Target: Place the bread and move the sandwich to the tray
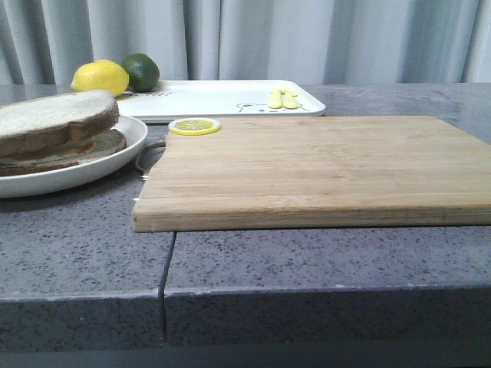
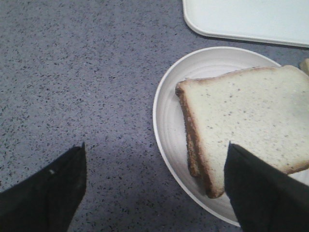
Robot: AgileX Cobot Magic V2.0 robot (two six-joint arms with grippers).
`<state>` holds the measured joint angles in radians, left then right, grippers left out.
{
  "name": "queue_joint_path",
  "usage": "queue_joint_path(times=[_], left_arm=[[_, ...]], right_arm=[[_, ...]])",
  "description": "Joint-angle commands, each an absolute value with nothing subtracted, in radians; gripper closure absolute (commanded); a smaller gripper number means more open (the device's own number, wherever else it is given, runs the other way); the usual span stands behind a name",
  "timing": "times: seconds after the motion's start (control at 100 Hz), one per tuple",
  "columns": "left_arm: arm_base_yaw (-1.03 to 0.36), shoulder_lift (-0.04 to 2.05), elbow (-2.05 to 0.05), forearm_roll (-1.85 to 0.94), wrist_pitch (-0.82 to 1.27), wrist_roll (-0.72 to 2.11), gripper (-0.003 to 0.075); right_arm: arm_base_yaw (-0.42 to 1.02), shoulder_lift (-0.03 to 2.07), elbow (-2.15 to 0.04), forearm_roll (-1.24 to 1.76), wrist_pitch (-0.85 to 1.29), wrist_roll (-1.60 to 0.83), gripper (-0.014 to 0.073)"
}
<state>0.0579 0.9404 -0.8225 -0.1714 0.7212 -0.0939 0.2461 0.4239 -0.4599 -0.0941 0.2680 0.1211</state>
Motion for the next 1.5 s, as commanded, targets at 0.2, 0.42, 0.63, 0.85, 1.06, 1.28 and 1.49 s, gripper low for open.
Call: queue_joint_path(times=[0.2, 0.42, 0.63, 0.85, 1.06, 1.28, 1.49], left_arm=[[0.073, 1.039, -0.856, -0.198, 0.614, -0.105, 0.0216], [0.073, 1.115, -0.856, -0.223, 0.598, -0.105, 0.0216], [0.073, 1.181, -0.856, -0.27, 0.587, -0.105, 0.0216], [0.073, 1.233, -0.856, -0.278, 0.579, -0.105, 0.0217], [0.073, 1.274, -0.856, -0.322, 0.559, -0.105, 0.0217], [0.071, 1.297, -0.856, -0.333, 0.548, -0.105, 0.0217], [0.071, 1.297, -0.856, -0.333, 0.548, -0.105, 0.0218]], right_arm=[[0.24, 0.428, -0.487, -0.107, 0.195, 0.121, 0.0133], [0.24, 0.428, -0.487, -0.107, 0.195, 0.121, 0.0133], [0.24, 0.428, -0.487, -0.107, 0.195, 0.121, 0.0133], [0.24, 0.428, -0.487, -0.107, 0.195, 0.121, 0.0133], [0.24, 0.428, -0.487, -0.107, 0.195, 0.121, 0.0133], [0.24, 0.428, -0.487, -0.107, 0.195, 0.121, 0.0133], [0.24, 0.428, -0.487, -0.107, 0.195, 0.121, 0.0133]])
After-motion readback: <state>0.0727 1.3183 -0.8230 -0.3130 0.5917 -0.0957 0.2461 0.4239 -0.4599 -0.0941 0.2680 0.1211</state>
